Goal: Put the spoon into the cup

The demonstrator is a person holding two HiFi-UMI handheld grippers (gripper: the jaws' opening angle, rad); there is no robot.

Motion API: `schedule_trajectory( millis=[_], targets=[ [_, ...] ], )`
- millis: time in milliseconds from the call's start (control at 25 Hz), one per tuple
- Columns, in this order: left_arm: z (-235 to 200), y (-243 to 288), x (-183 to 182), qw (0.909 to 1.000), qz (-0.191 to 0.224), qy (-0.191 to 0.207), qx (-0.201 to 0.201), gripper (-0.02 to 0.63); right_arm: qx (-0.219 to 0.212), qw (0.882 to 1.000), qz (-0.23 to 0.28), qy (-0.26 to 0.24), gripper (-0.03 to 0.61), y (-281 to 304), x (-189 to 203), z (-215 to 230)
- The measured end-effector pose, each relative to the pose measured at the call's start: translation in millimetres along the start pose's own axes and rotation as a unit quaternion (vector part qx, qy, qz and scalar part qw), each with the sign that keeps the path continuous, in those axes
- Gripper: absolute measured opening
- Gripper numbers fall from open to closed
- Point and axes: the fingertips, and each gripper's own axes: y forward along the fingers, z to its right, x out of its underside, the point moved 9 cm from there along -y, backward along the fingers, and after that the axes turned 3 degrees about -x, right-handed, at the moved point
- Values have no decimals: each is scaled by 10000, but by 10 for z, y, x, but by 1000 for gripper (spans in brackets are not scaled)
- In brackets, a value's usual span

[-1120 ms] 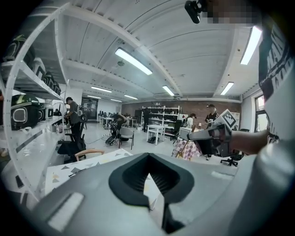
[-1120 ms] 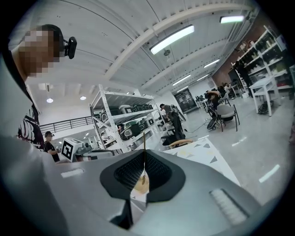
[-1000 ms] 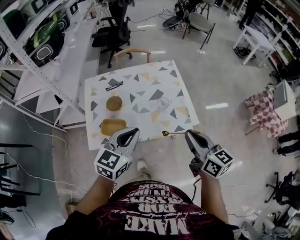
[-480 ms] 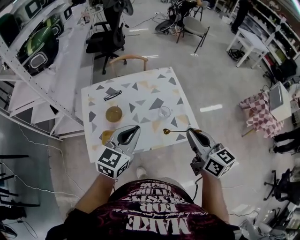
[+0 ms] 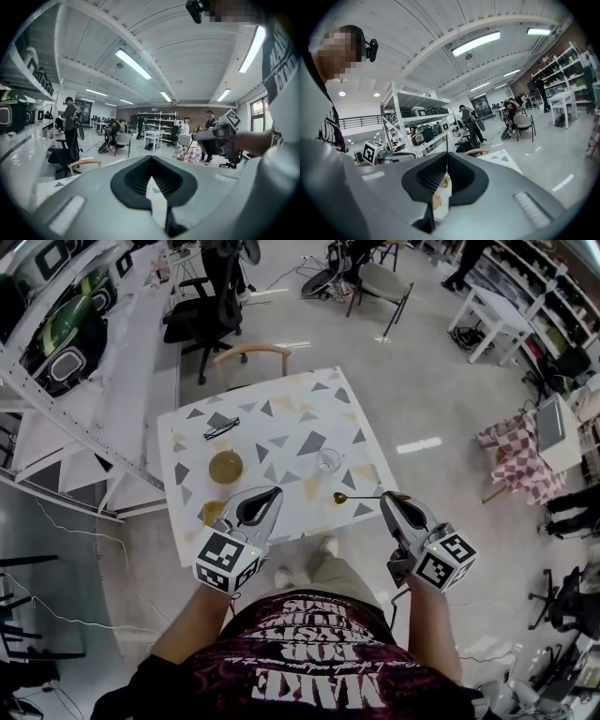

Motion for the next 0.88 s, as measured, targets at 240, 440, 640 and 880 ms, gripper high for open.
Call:
schedule_trajectory(
  millis=[240, 440, 640, 880],
  targets=[
    [-117, 77, -43, 9998, -2, 25, -217, 0, -193, 9998, -26, -7, 34, 143, -37, 135],
    [-140, 236, -117, 9995, -75, 44, -317, 0, -291, 9995, 33, 93, 34, 250, -119, 368],
    [-260, 457, -176, 9988, -123, 3, -482, 0, -391, 9990, -80, 195, 34, 444, -146, 666],
    [-406, 683, -111, 9969, -359, -124, -691, 0, -495, 9977, -311, 343, 34, 699, -105, 1011]
  ],
)
